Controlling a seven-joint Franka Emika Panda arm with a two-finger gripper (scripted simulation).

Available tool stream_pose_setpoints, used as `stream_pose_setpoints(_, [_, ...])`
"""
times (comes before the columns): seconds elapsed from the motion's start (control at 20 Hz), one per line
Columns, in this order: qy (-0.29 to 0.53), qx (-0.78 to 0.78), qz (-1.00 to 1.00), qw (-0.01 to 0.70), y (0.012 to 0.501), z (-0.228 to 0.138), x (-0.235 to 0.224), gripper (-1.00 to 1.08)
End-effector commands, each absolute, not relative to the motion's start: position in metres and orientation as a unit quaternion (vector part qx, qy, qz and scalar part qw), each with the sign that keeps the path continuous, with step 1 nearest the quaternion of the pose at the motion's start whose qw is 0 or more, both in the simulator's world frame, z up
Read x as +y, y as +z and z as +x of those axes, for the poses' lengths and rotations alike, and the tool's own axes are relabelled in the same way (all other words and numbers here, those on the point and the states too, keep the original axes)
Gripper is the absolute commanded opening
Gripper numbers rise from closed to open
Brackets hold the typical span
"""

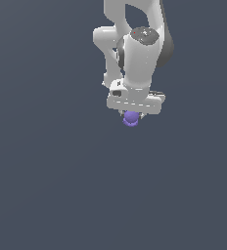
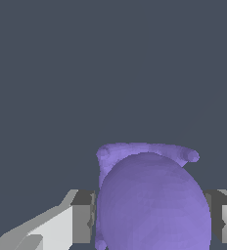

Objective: Pick up the object and move it to a goal position.

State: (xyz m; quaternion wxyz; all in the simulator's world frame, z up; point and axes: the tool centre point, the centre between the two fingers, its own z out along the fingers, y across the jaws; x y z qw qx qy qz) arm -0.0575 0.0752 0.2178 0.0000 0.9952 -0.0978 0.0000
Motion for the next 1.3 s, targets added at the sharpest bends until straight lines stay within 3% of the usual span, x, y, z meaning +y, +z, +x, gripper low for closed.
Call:
stream_pose_setpoints(0.0, [0.000,-0.098,0.995,0.000,0.241,-0.069,0.074,-1.00])
stream_pose_setpoints(0.7, [0.000,-0.098,0.995,0.000,0.352,-0.118,0.067,-1.00])
stream_pose_setpoints(1.25, [0.000,-0.098,0.995,0.000,0.378,-0.128,0.065,-1.00])
